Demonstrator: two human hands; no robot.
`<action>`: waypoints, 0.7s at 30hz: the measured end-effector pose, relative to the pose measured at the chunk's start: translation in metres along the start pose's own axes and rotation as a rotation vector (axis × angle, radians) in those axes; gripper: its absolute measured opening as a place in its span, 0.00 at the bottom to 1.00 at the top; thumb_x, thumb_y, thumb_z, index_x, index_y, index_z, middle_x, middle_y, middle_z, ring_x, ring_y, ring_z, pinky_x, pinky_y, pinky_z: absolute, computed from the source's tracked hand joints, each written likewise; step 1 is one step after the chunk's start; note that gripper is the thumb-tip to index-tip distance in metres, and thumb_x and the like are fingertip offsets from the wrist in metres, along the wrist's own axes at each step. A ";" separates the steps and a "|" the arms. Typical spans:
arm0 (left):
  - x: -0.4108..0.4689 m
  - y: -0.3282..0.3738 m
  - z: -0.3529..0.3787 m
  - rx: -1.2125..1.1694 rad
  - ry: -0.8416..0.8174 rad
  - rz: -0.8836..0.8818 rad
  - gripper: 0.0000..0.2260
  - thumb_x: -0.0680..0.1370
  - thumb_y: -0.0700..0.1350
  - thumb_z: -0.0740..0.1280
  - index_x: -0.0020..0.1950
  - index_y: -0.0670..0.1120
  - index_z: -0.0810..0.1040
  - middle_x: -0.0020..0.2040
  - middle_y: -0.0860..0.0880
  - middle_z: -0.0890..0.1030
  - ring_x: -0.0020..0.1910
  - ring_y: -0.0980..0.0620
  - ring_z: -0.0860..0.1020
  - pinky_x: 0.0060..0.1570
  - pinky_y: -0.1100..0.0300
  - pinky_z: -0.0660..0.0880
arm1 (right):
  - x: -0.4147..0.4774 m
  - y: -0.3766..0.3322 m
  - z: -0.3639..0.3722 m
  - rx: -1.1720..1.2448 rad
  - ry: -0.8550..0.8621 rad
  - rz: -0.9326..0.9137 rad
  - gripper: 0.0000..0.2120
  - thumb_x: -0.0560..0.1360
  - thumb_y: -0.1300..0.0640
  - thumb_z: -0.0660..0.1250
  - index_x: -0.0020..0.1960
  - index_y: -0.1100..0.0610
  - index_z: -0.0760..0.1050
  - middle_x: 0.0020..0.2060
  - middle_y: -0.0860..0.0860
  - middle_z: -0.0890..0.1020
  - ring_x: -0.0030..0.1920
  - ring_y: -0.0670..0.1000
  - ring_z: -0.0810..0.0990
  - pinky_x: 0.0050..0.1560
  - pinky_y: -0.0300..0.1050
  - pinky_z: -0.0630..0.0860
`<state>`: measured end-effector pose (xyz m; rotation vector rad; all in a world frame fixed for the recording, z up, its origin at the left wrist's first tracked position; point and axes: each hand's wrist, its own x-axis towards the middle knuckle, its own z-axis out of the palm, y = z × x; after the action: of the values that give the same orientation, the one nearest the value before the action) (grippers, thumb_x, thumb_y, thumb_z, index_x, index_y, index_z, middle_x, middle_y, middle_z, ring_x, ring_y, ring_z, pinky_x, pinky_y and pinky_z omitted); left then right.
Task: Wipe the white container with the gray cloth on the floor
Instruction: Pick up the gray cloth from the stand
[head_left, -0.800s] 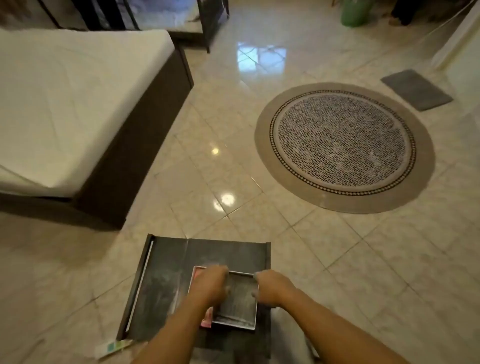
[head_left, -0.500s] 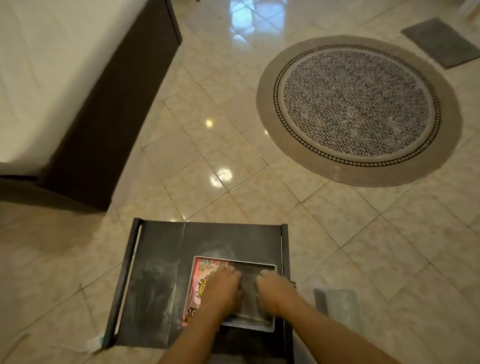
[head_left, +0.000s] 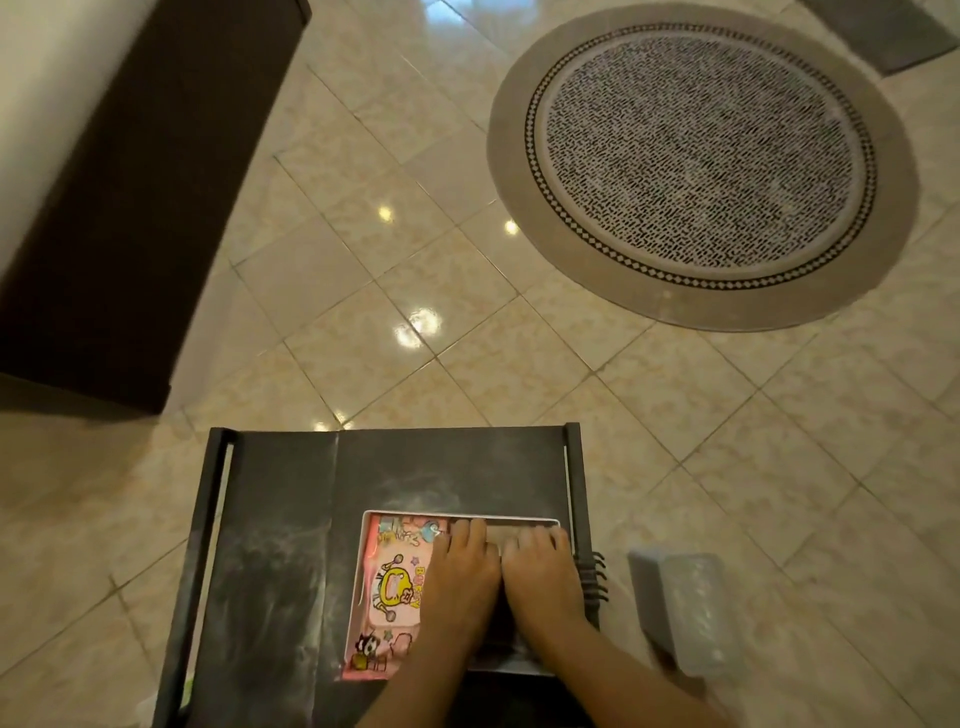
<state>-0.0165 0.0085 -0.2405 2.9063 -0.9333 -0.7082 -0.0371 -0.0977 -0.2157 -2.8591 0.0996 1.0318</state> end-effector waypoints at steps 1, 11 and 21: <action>-0.002 0.000 -0.005 0.022 -0.025 -0.006 0.10 0.66 0.44 0.76 0.44 0.45 0.79 0.50 0.44 0.78 0.50 0.45 0.72 0.48 0.50 0.73 | -0.001 -0.001 -0.002 0.004 -0.009 0.000 0.13 0.79 0.57 0.63 0.62 0.57 0.74 0.63 0.58 0.75 0.65 0.59 0.70 0.71 0.54 0.61; -0.028 -0.004 -0.118 -0.496 -0.010 -0.123 0.07 0.69 0.46 0.71 0.42 0.52 0.74 0.42 0.53 0.77 0.42 0.54 0.77 0.43 0.56 0.75 | -0.056 0.053 -0.077 0.945 -0.039 0.028 0.13 0.69 0.52 0.74 0.46 0.52 0.71 0.44 0.51 0.81 0.44 0.50 0.81 0.43 0.49 0.80; -0.018 0.153 -0.190 -1.574 0.349 -0.368 0.28 0.70 0.38 0.76 0.64 0.54 0.68 0.53 0.44 0.82 0.50 0.48 0.83 0.48 0.47 0.81 | -0.107 0.225 -0.120 1.559 0.233 0.047 0.27 0.69 0.62 0.78 0.61 0.47 0.70 0.49 0.56 0.85 0.45 0.52 0.87 0.41 0.50 0.85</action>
<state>-0.0338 -0.1313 -0.0408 1.6033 0.2464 -0.4933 -0.0647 -0.3324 -0.0716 -1.4835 0.6408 0.2660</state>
